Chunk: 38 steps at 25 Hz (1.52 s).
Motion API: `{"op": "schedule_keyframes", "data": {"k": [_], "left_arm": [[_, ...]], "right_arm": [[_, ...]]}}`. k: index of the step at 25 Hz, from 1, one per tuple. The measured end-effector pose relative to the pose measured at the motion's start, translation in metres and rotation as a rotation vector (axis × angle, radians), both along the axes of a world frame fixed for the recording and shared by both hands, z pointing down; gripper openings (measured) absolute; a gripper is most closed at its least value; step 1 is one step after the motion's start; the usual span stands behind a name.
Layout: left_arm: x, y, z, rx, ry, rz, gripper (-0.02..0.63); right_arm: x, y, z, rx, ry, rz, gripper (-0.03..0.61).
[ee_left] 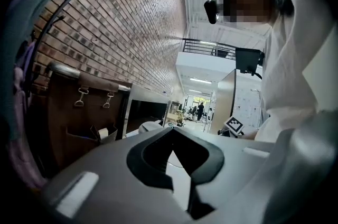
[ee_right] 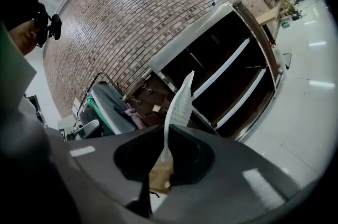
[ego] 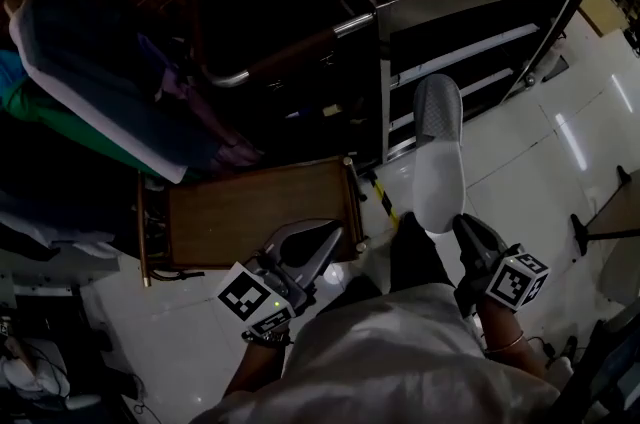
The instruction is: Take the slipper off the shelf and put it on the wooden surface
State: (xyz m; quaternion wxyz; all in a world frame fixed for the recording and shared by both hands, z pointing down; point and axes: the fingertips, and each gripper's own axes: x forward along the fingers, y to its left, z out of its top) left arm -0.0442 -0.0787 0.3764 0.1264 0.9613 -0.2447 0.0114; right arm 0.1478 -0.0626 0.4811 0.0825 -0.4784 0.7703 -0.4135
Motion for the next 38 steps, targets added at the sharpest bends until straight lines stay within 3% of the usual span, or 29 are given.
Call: {"op": "schedule_keyframes", "data": {"k": [4, 8, 14, 18, 21, 24, 28, 31, 34, 38], "left_arm": [[-0.059, 0.046, 0.008, -0.022, -0.009, -0.037, 0.000], [-0.110, 0.079, 0.012, -0.032, -0.011, -0.110, 0.000], [-0.151, 0.102, 0.009, -0.046, 0.017, -0.235, 0.000], [-0.159, 0.108, 0.004, -0.007, 0.026, -0.266, 0.000], [-0.171, 0.124, 0.007, -0.008, 0.006, -0.287, 0.000], [-0.188, 0.134, 0.008, -0.019, -0.012, -0.313, 0.000], [-0.201, 0.141, 0.010, -0.023, -0.021, -0.314, 0.000], [-0.203, 0.138, 0.014, -0.042, 0.009, -0.302, 0.000], [-0.197, 0.135, 0.011, -0.037, 0.027, -0.269, 0.000], [-0.191, 0.130, 0.012, -0.029, 0.025, -0.235, 0.000]], "right_arm": [[-0.061, 0.061, 0.008, -0.009, -0.048, -0.046, 0.028], [-0.115, 0.090, 0.017, -0.009, -0.047, -0.173, 0.028], [-0.205, 0.077, 0.053, -0.059, -0.103, -0.387, 0.028], [-0.261, 0.046, 0.089, -0.093, -0.128, -0.423, 0.029], [-0.293, 0.042, 0.133, -0.182, -0.101, -0.411, 0.032], [-0.306, 0.042, 0.174, -0.305, -0.034, -0.385, 0.032], [-0.308, 0.044, 0.198, -0.369, 0.055, -0.375, 0.027], [-0.306, 0.042, 0.205, -0.407, 0.110, -0.365, 0.135], [-0.295, 0.043, 0.202, -0.390, 0.212, -0.356, 0.166], [-0.286, 0.048, 0.176, -0.267, 0.371, -0.394, 0.232]]}}
